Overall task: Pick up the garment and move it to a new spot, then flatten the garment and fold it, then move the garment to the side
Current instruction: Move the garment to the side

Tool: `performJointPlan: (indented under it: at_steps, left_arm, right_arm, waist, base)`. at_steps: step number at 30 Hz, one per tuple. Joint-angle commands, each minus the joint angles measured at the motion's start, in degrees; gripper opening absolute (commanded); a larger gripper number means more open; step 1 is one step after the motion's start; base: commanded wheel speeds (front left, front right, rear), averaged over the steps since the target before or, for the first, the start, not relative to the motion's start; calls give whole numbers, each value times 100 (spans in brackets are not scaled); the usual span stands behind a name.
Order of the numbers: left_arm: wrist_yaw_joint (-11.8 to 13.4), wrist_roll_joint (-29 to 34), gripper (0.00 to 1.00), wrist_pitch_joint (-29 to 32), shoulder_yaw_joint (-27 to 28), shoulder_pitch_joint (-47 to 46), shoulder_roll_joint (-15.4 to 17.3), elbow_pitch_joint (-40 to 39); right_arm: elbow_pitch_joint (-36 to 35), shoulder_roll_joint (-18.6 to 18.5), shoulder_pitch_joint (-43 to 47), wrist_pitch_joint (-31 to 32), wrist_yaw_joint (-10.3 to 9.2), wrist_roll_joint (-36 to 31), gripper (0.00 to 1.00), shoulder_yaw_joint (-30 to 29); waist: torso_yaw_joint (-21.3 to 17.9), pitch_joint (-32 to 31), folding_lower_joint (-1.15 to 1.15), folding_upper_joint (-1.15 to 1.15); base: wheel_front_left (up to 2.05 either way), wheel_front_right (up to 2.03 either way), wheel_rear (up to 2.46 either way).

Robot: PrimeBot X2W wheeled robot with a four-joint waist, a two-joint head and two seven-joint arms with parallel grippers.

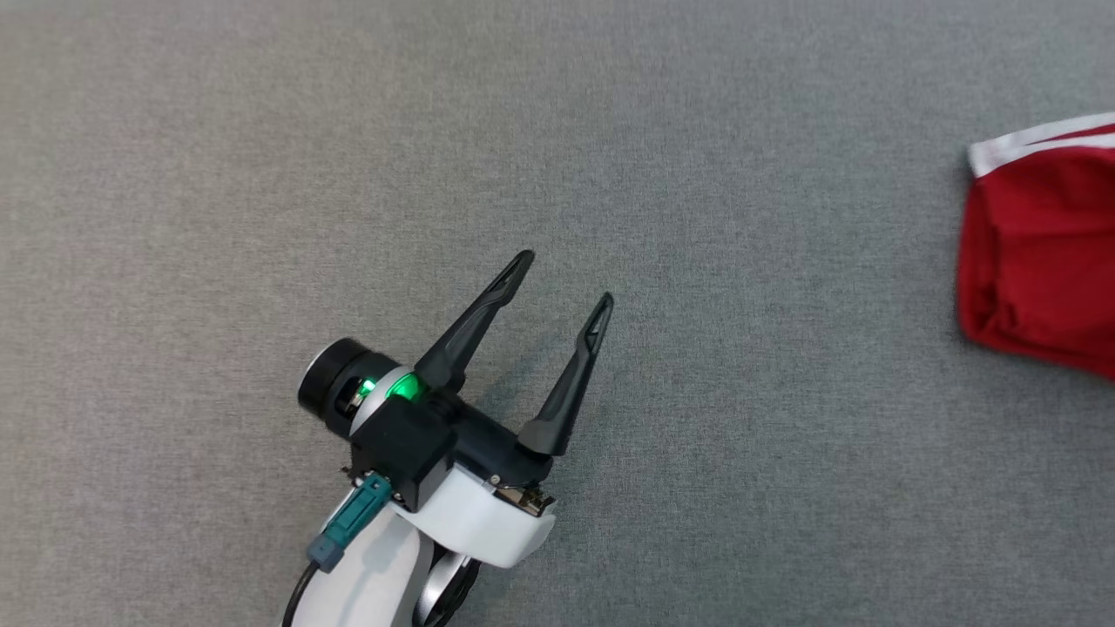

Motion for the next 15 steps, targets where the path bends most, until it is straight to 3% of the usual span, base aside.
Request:
performJointPlan:
  at_steps: [1,8,15]
  left_arm:
    - [-41,103,100,0,-112,-249,20,-64]
    - [-85,122,100,0,-440,-803,19,-304]
    - [-82,78,100,1,-581,-1016,22,-436]
  right_arm:
    - [-71,-320,-34,13,-2,-35,0,-195]
    - [-178,-1327,369,-75,-2,84,0,-1085]
    - [11,-1733,827,-56,-2,158,0,-1884]
  waist:
    - [-122,440,0,0]
    - [-144,847,0,0]
    - [-154,1008,0,0]
  base:
    - [0,0,0]
    - [0,0,0]
    - [0,0,0]
